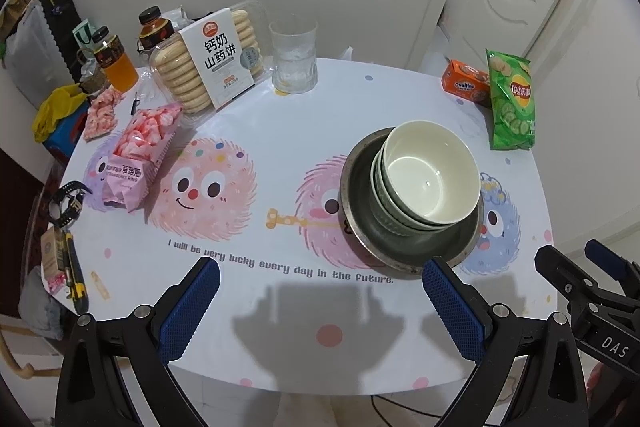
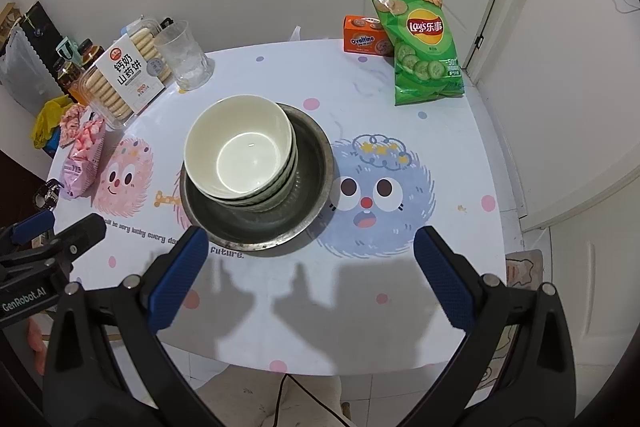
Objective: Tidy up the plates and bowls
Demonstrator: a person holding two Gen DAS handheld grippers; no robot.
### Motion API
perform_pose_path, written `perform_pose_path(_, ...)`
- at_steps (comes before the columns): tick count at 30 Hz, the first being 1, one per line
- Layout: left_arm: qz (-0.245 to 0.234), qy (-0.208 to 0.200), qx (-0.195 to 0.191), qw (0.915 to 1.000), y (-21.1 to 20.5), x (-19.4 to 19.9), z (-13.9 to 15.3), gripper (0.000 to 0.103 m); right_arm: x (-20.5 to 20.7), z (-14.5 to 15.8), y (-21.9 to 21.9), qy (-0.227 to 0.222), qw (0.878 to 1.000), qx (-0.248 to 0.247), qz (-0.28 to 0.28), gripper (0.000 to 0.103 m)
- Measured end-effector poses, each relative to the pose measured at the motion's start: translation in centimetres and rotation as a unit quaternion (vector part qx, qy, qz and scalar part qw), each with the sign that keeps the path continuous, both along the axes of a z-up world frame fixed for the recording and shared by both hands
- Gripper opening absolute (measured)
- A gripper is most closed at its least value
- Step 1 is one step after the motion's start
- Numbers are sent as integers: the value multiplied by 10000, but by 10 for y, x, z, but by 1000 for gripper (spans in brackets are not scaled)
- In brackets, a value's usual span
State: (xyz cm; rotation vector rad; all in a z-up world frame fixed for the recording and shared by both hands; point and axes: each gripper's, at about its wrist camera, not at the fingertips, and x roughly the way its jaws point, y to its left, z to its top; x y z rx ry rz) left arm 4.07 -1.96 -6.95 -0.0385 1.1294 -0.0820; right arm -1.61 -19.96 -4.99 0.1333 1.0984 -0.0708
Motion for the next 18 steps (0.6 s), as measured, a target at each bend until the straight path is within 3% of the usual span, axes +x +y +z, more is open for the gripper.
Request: perform_pose_path(18, -30, 37, -17, 10000, 2, 3, -2, 103, 3, 0, 1, 1, 10000, -5, 9, 102)
